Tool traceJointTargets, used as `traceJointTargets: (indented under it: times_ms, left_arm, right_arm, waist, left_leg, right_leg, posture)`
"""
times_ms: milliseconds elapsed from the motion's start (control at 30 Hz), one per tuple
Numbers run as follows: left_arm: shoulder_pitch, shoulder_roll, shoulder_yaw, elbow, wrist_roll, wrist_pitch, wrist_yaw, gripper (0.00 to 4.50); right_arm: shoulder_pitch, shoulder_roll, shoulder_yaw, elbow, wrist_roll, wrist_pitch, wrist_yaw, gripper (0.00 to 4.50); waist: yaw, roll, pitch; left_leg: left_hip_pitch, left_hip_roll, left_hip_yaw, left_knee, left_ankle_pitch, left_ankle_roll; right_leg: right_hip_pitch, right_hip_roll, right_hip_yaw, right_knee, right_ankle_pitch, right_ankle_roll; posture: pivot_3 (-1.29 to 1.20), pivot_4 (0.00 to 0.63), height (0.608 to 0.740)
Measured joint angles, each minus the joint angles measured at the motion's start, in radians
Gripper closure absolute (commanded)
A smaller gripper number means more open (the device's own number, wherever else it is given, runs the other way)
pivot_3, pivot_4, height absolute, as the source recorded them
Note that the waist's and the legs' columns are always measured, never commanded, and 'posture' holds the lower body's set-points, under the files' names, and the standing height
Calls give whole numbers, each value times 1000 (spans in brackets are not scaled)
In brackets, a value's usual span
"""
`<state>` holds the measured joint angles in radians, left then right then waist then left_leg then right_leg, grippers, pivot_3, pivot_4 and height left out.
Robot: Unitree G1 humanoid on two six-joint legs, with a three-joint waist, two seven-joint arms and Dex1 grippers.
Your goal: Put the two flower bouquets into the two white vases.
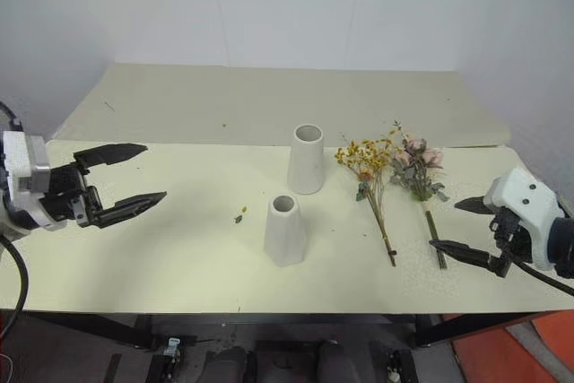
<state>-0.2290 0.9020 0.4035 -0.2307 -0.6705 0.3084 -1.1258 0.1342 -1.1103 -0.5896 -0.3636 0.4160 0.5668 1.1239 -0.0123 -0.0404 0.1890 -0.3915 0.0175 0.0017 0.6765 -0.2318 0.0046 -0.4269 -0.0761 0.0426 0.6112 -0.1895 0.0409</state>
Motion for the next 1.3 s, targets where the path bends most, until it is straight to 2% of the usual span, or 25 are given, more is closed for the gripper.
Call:
traceJointTargets:
  times_ms: [433, 533, 667, 800, 900, 967, 1233, 1300]
  left_arm:
    - [-104, -14, -79, 108, 43, -23, -34, 32]
    - [-153, -25, -124, 131, 59, -41, -54, 32]
    - [-225, -55, -174, 140, 67, -49, -80, 32]
    - [-294, -96, -244, 165, 112, -52, -78, 32]
    - [-325, -129, -256, 171, 117, -55, -75, 32]
    - [-336, -140, -261, 170, 119, -62, -72, 32]
    - [-360, -163, -269, 196, 139, -80, -62, 32]
    - [-360, -164, -269, 204, 142, -85, -62, 0]
  right_arm:
    - [-24, 15, -3, -52, 37, 109, -64, 0]
    - [-145, 14, 81, -31, 60, 167, -106, 0]
    - [-389, 42, 297, 60, 74, 290, -176, 0]
    - [-635, 141, 525, 210, 17, 437, -280, 0]
    - [-759, 224, 606, 322, -27, 525, -367, 0]
    - [-798, 255, 630, 362, -46, 559, -406, 0]
    - [-813, 353, 691, 423, -94, 596, -487, 0]
    - [-817, 380, 694, 466, -116, 594, -515, 402]
  waist:
    - [-1, 0, 0]
    - [-4, 0, 0]
    - [-10, 0, 0]
    - [-8, 0, 0]
    - [-6, 0, 0]
    - [-3, 0, 0]
    - [-3, 0, 0]
    - [-4, 0, 0]
  left_leg:
    - [0, 0, 0, 0, 0, 0]
    - [1, 0, 0, 1, 0, 0]
    - [1, 0, 0, 0, 0, 0]
    - [-2, -1, -1, 0, 0, 0]
    - [-8, -1, -1, 1, 0, 0]
    - [-13, -1, -2, 2, 0, 1]
    - [-14, -2, -2, 2, 0, 1]
    - [-13, -2, -2, 3, 0, 1]
  right_leg:
    - [1, 0, 0, 0, 0, 0]
    - [1, 0, 0, 0, 0, 0]
    - [1, 1, 0, 0, 0, 0]
    - [-1, 1, 1, 0, 3, 4]
    - [-7, 1, 1, 1, 5, 5]
    - [-12, 1, 1, 2, 10, -1]
    - [-12, 1, 0, 1, 10, 0]
    - [-12, 1, 0, 1, 10, 0]
  posture:
    - [0, 150, 740]
    - [0, 150, 740]
    - [0, 150, 740]
    - [0, 150, 740]
    - [0, 150, 740]
    - [0, 150, 740]
    - [0, 150, 740]
    - [0, 150, 740]
